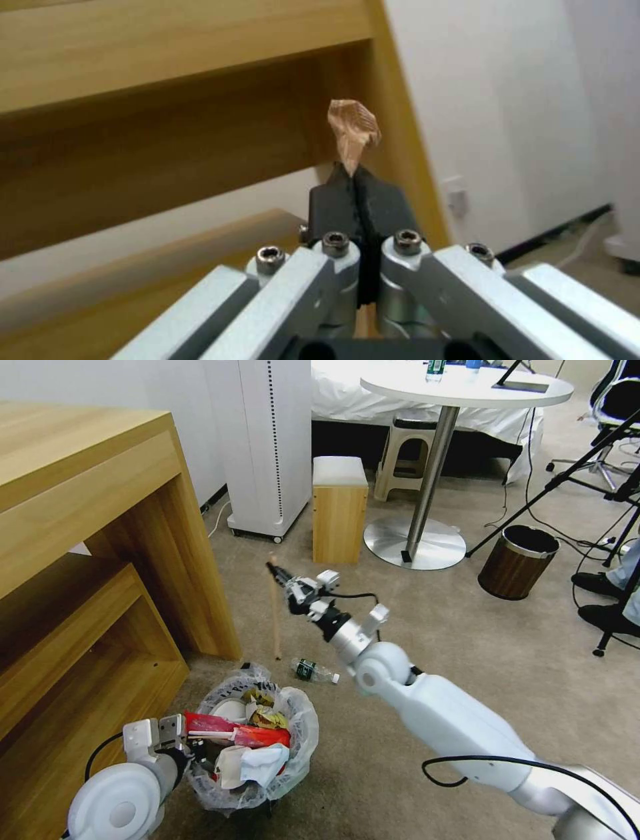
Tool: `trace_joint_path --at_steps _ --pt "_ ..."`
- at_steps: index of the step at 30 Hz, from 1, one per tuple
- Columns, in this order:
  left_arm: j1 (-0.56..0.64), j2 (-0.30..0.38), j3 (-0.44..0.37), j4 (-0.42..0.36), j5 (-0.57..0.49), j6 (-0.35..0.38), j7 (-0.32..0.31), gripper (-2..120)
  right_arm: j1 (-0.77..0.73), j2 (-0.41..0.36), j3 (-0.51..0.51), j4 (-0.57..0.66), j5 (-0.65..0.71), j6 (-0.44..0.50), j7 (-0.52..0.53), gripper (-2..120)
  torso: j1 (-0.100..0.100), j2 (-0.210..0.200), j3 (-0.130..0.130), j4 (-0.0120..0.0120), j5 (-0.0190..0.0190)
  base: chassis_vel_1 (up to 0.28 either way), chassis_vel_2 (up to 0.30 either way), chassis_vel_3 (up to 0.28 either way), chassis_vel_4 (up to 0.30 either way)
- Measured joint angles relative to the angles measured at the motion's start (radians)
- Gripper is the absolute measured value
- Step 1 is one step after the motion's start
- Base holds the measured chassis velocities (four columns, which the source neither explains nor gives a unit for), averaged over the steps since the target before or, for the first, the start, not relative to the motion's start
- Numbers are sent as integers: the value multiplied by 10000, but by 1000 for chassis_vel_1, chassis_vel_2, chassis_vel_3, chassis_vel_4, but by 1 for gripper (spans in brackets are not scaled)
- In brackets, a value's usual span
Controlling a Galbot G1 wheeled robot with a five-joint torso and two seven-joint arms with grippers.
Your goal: Pick up the trash bin and place the garbage on the floor into it.
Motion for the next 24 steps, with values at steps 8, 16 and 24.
trace_joint_path --at_steps 8,16,24 --pt "-162 63 121 -28 -424 182 -453 0 519 723 -662 -150 128 0 183 0 0 0 0 0 -1 0 0 0 0" --pt "-186 26 133 44 -550 232 -619 0 692 1130 -1038 -170 139 -8 222 0 0 -1 0 0 0 0 0 0 0" --pt "-230 -50 136 70 -570 232 -649 0 607 1370 -1382 -223 100 -105 241 0 1 0 0 0 0 0 0 0 0"
